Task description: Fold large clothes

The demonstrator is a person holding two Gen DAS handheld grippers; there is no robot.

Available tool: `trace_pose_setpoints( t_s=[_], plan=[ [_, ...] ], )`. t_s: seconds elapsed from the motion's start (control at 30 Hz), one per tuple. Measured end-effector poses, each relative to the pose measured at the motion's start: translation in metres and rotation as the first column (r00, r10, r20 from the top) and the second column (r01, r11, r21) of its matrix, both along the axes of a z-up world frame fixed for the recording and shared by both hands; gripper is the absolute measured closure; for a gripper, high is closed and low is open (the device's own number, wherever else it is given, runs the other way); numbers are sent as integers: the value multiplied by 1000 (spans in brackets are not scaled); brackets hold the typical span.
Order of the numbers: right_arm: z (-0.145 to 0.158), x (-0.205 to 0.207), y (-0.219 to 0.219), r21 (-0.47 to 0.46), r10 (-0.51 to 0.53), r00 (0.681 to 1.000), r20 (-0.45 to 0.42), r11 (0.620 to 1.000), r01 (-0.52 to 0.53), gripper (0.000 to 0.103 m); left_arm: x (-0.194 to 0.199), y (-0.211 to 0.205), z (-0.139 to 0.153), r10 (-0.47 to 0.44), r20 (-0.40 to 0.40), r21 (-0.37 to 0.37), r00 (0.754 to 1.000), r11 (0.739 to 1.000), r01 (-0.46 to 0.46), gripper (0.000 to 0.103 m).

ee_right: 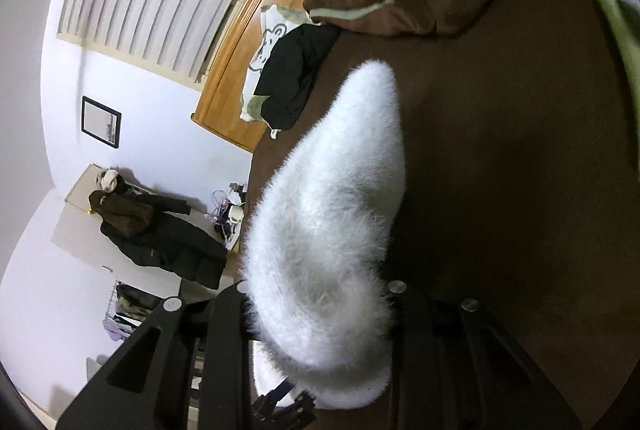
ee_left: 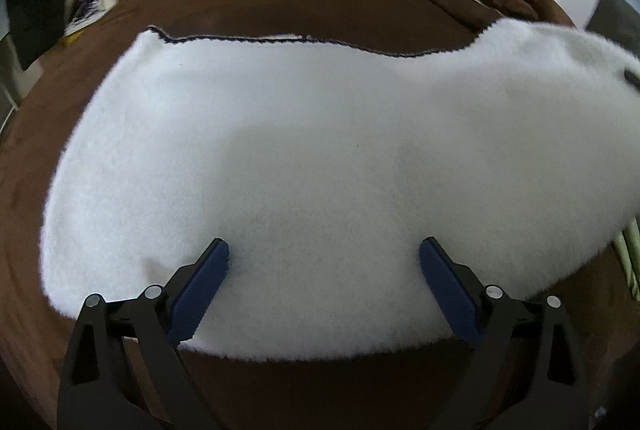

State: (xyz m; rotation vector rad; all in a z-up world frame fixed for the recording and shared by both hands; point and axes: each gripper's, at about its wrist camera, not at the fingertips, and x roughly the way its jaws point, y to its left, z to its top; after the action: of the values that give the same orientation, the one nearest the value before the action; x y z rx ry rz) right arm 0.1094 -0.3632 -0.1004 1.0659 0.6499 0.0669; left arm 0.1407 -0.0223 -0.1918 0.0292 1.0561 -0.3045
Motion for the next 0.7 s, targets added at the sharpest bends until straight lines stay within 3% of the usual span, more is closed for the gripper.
trace_pose_setpoints(
  t_s=[0.2, 0.37, 0.5, 0.6, 0.7],
  plan=[
    [-2, -26, -5, -73, -10, 998, -61, 997, 6, 75, -22, -30, -11, -40, 1, 85, 999, 996, 40, 10],
    [3, -24, 6, -119, 20, 998, -59, 993, -26, 75, -22, -22, -17, -43, 8, 54, 999, 998, 43, 7],
    [27, -6, 35, -201, 98, 994, -39, 974, -104, 75, -21, -22, -15, -39, 15, 52, 999, 998, 38, 7],
    [46, 2, 57, -230, 148, 989, -1, 962, -145, 75, -16, -15, -5, -36, 24, 30, 999, 999, 35, 11],
    [65, 14, 86, -296, 214, 977, 23, 935, -198, 75, -15, -3, 19, -12, 82, 12, 997, 1000, 11, 11]
  ],
)
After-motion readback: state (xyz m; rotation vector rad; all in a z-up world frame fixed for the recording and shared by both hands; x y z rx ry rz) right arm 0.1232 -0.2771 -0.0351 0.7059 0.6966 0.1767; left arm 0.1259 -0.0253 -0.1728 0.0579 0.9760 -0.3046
